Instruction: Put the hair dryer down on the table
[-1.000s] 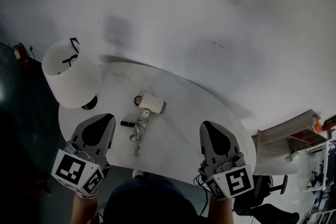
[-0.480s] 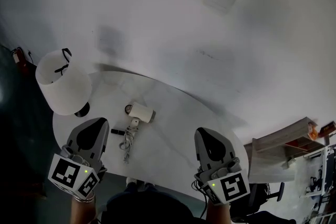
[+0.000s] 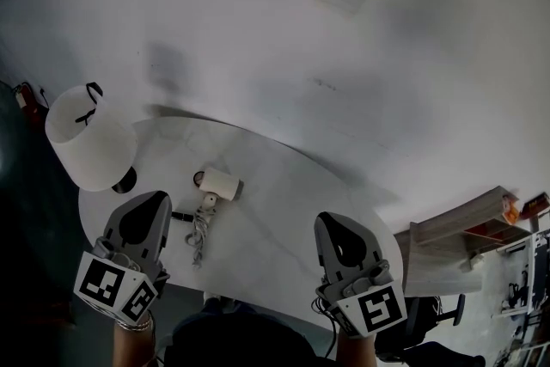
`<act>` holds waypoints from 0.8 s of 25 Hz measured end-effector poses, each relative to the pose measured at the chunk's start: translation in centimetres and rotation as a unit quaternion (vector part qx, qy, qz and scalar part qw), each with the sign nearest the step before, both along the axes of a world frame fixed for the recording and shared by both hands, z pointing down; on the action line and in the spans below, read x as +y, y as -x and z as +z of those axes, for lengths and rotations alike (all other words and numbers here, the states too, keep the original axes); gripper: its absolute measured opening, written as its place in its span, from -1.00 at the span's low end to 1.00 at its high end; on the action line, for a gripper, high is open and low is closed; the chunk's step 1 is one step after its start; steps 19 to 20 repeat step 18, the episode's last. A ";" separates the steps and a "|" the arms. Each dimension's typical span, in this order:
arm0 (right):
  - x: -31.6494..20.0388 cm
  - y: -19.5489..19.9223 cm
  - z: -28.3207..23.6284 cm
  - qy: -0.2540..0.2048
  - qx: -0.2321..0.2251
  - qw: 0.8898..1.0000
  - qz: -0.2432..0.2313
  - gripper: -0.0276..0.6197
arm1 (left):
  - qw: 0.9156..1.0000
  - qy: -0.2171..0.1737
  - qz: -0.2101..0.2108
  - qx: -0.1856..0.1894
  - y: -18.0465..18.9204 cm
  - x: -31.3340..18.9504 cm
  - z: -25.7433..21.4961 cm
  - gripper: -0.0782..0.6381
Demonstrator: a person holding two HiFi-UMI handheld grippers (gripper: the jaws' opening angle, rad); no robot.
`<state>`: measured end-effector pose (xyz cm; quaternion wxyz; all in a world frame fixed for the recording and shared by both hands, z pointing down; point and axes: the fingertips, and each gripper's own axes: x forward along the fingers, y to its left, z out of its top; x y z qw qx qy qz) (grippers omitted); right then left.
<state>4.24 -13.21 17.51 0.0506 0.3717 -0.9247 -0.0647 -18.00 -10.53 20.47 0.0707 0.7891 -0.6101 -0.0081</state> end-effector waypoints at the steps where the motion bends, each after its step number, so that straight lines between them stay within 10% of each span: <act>1: 0.0 -0.1 0.0 -0.001 -0.001 1.000 0.000 -0.86 | 1.000 0.000 0.001 -0.001 -0.1 0.0 0.0 -0.70; 20: 0.2 -0.8 0.1 0.000 -0.004 1.000 -0.005 -0.86 | 1.000 0.010 0.004 -0.001 -1.0 0.4 0.4 -0.70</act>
